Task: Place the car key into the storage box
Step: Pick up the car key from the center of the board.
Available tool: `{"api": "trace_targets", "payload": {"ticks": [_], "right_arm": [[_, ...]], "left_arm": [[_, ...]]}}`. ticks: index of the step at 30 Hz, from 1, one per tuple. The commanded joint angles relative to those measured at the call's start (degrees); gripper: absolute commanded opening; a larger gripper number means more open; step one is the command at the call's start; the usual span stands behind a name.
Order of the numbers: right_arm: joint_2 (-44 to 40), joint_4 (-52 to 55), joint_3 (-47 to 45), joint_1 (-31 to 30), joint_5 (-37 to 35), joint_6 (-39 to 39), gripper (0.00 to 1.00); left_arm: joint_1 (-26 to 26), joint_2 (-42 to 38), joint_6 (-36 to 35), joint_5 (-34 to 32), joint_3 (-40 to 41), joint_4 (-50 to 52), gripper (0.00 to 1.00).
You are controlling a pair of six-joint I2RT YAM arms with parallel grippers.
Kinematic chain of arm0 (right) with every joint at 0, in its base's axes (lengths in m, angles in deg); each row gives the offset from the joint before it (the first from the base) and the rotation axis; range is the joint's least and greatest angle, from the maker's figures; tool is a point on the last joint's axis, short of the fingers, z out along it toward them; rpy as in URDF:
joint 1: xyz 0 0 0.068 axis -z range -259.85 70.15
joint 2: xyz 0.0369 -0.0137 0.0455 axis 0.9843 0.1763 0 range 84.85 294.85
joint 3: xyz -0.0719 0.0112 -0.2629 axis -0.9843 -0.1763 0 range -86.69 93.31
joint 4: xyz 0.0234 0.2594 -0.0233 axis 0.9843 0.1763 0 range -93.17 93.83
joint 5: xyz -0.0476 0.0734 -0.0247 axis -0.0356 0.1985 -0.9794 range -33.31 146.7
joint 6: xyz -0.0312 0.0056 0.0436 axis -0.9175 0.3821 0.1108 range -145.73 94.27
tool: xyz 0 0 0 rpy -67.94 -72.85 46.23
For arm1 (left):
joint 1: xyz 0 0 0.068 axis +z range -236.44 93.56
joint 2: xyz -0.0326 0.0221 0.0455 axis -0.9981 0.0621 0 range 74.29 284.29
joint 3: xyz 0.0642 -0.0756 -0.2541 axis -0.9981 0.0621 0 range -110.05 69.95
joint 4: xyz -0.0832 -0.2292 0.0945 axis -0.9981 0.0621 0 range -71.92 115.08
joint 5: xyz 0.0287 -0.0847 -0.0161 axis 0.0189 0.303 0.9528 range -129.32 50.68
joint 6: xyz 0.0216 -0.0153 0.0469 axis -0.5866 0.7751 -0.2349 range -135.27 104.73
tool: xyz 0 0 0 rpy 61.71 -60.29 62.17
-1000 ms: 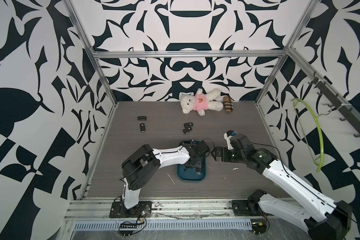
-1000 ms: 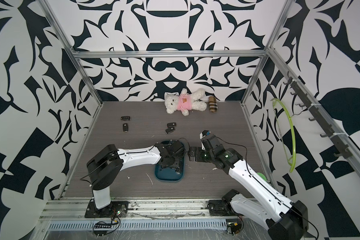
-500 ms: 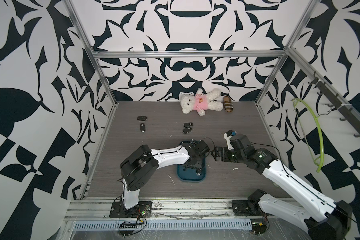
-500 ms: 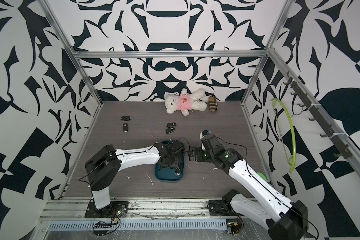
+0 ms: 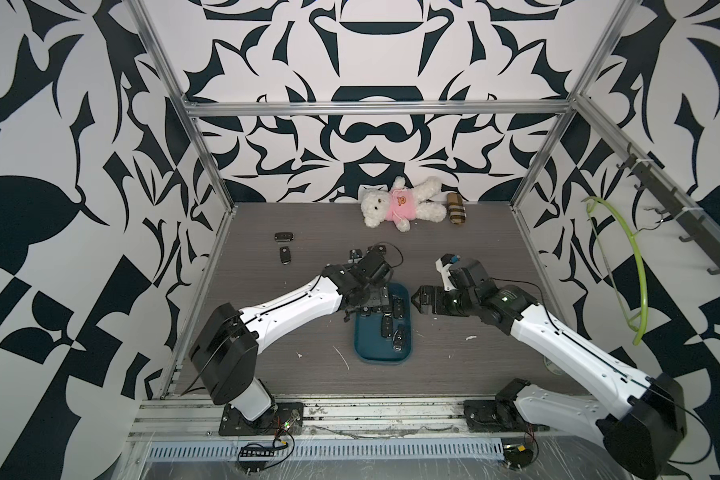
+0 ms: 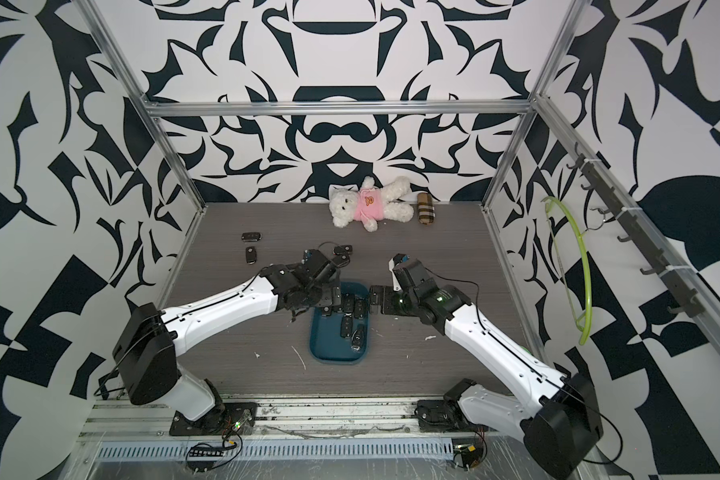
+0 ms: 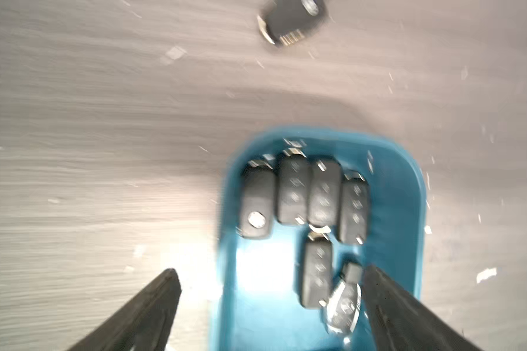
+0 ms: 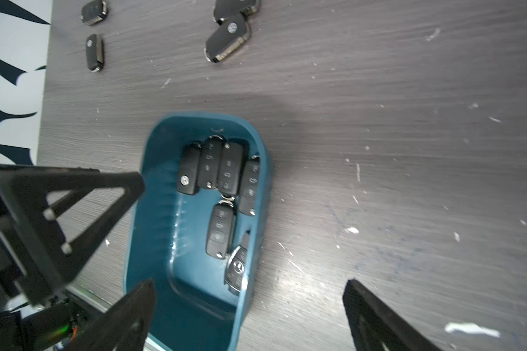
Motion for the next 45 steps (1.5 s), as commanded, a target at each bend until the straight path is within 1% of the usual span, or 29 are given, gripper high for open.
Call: {"api": "trace_targets", "payload": {"ticks": [1, 6, 8, 13, 19, 23, 26, 29, 30, 31, 33, 39, 42, 45], "right_arm": [[2.1, -5.0, 4.5, 0.1, 2.4, -0.9, 0.99], [7.3, -8.8, 8.2, -0.1, 5.2, -1.4, 0.99], [9.6, -9.7, 10.2, -0.4, 5.4, -1.7, 0.99], [15.3, -11.0, 14.7, -0.8, 5.6, -1.7, 0.99], [21.7, -11.6, 20.3, -1.7, 6.5, -2.0, 0.99], [25.3, -11.8, 23.7, -2.6, 6.9, -2.1, 0.99], [27.0, -11.9, 25.2, -3.1, 7.1, -1.7, 0.99], [28.1, -11.8, 26.3, -3.4, 7.1, -1.4, 0.99], [28.4, -11.8, 26.6, -3.5, 7.1, -1.4, 0.99], [28.7, -11.7, 26.8, -3.5, 7.0, -1.3, 0.99], [29.1, -11.6, 27.0, -3.6, 7.0, -1.1, 0.99], [29.3, -10.6, 27.5, -3.6, 5.4, -1.2, 0.99], [29.3, -10.2, 27.7, -3.6, 4.7, -1.3, 0.99], [29.3, -10.0, 27.7, -3.6, 4.1, -1.2, 0.99]], "left_arm": [[4.1, -2.0, -2.2, -0.7, -0.6, 3.4, 0.99], [12.2, -3.2, -4.8, -0.2, -0.5, 3.3, 0.99], [15.9, -3.2, -6.3, 1.2, -0.4, 2.7, 0.99], [23.2, -1.9, -10.2, 2.4, -0.9, 1.5, 0.99], [32.7, 3.1, -12.5, 4.2, -2.3, -2.5, 0.99], [37.5, 8.9, -15.3, 5.2, -6.3, -3.7, 0.96], [40.2, 13.7, -17.4, 5.2, -9.6, -3.8, 0.91], [43.2, 17.6, -18.6, 7.6, -11.9, -5.0, 0.86], [44.0, 18.7, -18.9, 8.4, -12.5, -5.4, 0.86], [44.7, 20.0, -19.2, 9.3, -13.3, -5.7, 0.81], [45.8, 22.3, -19.7, 10.4, -15.0, -6.0, 0.77], [46.9, 29.1, -21.7, 11.5, -20.8, -5.6, 0.74], [47.2, 32.2, -22.3, 11.5, -23.4, -4.7, 0.68], [47.3, 34.2, -22.8, 12.0, -24.7, -4.8, 0.66]]}}
